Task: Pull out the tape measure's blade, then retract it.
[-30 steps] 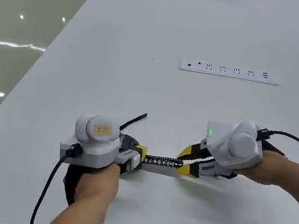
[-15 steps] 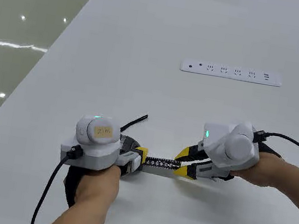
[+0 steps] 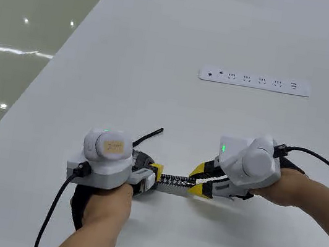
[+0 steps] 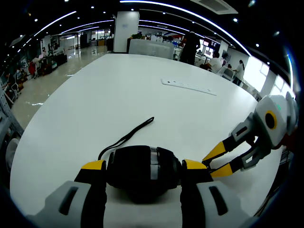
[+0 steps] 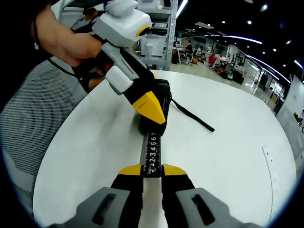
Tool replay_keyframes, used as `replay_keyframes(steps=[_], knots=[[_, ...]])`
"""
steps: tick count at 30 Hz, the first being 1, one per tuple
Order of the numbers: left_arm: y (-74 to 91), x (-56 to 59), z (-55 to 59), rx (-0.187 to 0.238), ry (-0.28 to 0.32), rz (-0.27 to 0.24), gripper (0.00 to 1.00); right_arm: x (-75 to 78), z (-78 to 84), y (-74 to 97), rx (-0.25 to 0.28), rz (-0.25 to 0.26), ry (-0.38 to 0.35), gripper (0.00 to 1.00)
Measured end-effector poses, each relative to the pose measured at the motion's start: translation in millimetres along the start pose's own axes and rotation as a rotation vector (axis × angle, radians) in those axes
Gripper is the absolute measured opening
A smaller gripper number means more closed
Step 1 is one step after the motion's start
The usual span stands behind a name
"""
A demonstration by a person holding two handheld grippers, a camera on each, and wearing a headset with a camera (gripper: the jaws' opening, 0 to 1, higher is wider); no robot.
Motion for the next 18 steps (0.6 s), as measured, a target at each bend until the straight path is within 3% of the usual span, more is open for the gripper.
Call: replay_keyframes(steps=[18], knots=[[2.5, -0.5, 1.1, 0.0, -0.002, 0.0, 0.59, -1.7, -4.0, -6.9, 0.006, -0.003, -0.003, 0.13]])
Point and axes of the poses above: the centre of the closed fingertips' face, and the gripper's own axes: y roughly backward along the fingers, x roughly to its right, z roughly out of its underside, the point moved 1 cm from there along y, roughly backward along the fingers, and after that the axes turned 10 degrees about z, right-handed, at the moved point
